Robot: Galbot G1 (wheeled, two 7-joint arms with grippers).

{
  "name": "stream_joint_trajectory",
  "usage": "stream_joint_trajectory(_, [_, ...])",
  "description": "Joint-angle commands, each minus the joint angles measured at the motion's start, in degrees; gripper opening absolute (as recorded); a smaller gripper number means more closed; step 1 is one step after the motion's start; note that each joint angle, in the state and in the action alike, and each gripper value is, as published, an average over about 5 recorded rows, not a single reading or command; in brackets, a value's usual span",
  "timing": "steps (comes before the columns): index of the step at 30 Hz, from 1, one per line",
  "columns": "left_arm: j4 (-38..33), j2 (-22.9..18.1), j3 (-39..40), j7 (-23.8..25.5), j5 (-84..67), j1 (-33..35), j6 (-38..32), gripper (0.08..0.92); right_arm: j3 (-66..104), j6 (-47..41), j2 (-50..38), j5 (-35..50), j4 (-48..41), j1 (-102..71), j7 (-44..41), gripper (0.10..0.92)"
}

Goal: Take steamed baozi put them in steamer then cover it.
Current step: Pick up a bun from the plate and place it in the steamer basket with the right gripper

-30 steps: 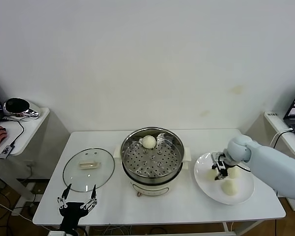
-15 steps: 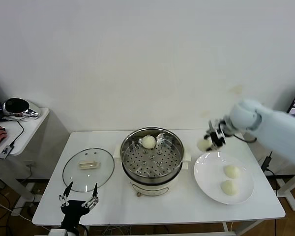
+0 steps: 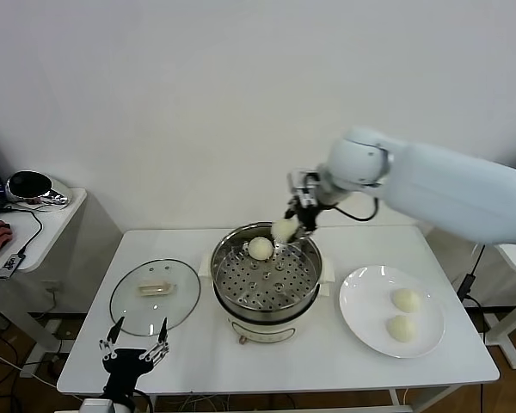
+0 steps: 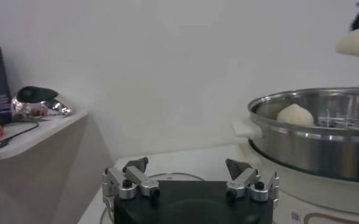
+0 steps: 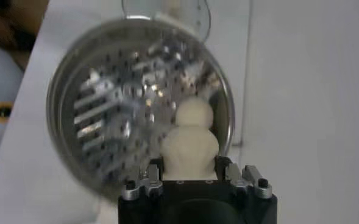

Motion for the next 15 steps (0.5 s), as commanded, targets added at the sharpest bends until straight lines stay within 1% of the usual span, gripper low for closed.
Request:
stream_joint_trajectory(1, [-0.1, -0.4, 0.2, 0.0, 0.0, -0.2, 0.0, 0.823, -2.3, -4.2, 13.0, 3.0, -7.1, -4.1, 3.3, 0.526])
stream_joint_trajectory(6, [-0.1, -0.8, 0.5, 0.0, 0.2, -0.2, 0.0, 0.823, -1.8, -4.8, 14.5, 1.5, -10.7, -8.4, 3.7, 0.529])
stream_joint_trajectory(15, [0.1, -0.8, 0.3, 0.0, 0.0, -0.1, -0.1, 0.823, -0.6, -5.5, 15.3, 1.5, -12.7, -12.2, 4.4, 0.53])
